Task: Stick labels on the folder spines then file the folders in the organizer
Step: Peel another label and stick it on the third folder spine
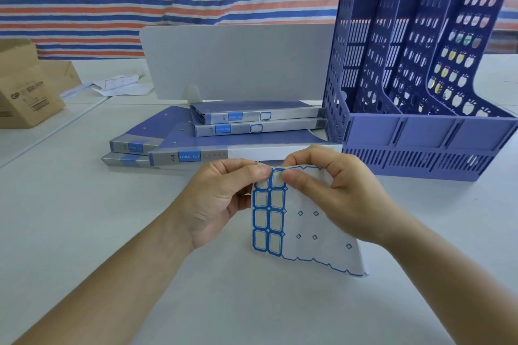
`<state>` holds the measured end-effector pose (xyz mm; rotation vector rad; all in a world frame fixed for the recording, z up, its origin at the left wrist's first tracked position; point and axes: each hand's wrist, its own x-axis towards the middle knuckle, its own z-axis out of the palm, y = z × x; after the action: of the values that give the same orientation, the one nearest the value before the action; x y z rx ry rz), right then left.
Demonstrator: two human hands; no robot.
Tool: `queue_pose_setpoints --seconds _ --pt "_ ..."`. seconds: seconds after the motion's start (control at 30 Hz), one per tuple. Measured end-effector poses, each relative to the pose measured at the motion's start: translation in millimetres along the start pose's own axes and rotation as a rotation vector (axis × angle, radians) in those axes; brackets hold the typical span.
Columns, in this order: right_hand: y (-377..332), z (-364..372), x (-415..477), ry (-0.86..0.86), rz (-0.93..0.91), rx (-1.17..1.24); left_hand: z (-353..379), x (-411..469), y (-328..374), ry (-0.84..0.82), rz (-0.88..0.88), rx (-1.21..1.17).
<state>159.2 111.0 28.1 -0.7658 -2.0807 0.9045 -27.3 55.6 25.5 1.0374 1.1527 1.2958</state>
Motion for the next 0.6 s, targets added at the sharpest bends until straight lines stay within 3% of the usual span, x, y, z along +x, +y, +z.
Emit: queue_pose_setpoints --seconds 0.27,0.6 --pt "4.2 5.9 -2.4 0.141 -0.067 -0.100 -0.2 -0.5 -2.7 -0.019 0.004 0.003" --pt "8.2 7.4 0.5 0.099 -0.171 -0.145 3.2 -1.0 -1.2 0.020 -0.014 -0.030"
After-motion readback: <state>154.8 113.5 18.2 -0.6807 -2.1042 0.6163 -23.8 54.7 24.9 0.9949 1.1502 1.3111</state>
